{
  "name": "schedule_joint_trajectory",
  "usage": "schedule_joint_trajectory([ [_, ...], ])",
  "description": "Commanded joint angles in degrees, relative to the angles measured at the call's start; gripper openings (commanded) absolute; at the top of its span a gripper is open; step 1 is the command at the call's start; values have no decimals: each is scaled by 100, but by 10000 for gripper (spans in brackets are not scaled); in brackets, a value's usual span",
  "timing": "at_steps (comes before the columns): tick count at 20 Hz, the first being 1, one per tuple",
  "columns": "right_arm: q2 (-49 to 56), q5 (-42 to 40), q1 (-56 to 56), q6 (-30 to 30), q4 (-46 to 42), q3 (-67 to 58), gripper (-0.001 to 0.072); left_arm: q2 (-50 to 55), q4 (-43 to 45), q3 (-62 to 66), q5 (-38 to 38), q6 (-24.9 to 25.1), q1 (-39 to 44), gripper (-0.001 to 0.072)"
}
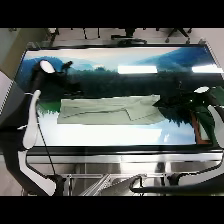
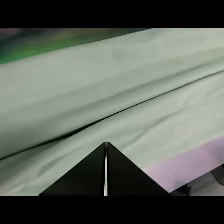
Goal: Fold the shirts.
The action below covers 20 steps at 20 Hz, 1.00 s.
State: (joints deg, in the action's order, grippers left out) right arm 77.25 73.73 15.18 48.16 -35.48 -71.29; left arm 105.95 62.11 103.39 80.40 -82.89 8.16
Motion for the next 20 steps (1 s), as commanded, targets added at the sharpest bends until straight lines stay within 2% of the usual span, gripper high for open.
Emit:
schedule_joint_trajectory([
  [1,-496,590,90,295,66,-393,14,662,-658,57,-1108,144,1233,17],
  [5,-868,1484,96,835,81,-1318,14,1707,-664,863,-2022,59,2437,16],
  [8,-964,1720,98,1045,81,-1943,14,2330,-673,1585,-2055,-219,2911,16],
  [11,-975,1722,96,1040,83,-2361,14,2413,-719,1528,-2225,-330,3104,16],
  [15,-964,1799,79,1095,83,-2398,14,2094,-1700,1423,-2315,-188,2855,16],
  [18,-960,1781,-24,1196,81,-2396,14,1156,-2369,1423,-1871,310,2111,16],
  [20,-929,1609,-334,1346,85,-2387,15,341,-2728,1423,-1567,363,1386,16],
])
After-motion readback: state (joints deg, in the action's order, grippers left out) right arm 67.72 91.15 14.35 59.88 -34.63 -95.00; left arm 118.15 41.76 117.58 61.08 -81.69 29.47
